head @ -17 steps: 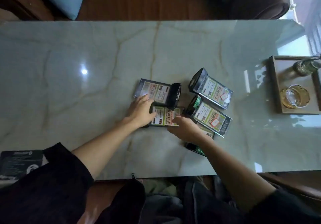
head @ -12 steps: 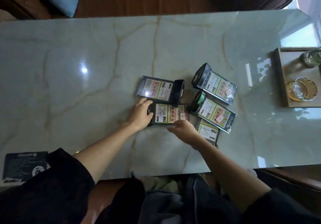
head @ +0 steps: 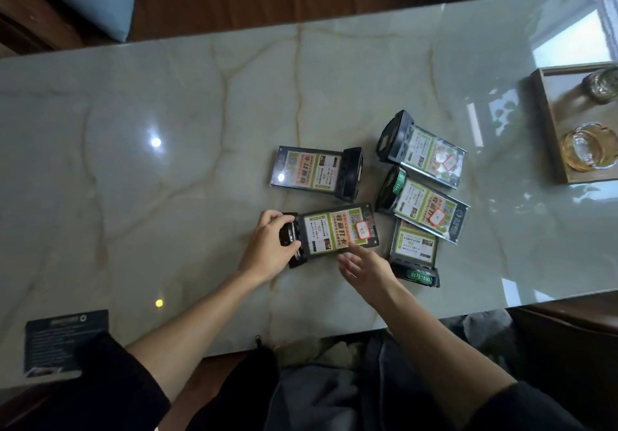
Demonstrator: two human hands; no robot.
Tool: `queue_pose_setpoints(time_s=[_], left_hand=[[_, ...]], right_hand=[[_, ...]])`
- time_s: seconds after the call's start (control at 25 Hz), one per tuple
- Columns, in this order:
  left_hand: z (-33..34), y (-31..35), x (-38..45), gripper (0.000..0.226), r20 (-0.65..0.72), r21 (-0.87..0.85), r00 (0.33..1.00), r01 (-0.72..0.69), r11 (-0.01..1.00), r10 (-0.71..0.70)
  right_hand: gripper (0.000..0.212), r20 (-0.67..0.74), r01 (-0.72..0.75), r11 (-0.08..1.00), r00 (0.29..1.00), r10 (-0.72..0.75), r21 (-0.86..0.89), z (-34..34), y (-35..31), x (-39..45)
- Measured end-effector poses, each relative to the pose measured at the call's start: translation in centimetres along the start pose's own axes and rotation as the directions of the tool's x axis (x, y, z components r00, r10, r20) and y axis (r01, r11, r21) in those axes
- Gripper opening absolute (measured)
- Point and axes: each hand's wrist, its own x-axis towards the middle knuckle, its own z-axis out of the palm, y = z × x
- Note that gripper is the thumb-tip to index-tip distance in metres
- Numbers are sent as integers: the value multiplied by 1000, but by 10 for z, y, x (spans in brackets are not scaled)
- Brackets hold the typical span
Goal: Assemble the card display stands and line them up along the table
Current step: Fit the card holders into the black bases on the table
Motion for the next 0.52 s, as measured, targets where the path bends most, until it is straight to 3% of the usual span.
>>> queue_pose_setpoints(time_s=[0.16,0.28,0.4,0.52], left_hand=[[-5,-10,1,51,23,-42,1000,16,999,-15],[-13,-10,3,64,61,10,998,16,1000,-17],[-20,0,6,73,32,44,999,-21,999,19],[-27,9,8,71,-5,-69,998,-55,996,55]], right_hand=[[20,79,176,981,982,-169,-88,-3,5,-15],[15,173,374,900,924,-341,-225,0,1,-30],[14,269,525,753,851,-451,-398,8,-16,-42],[16,403,647,501,757,-515,-575,24,-30,-52]])
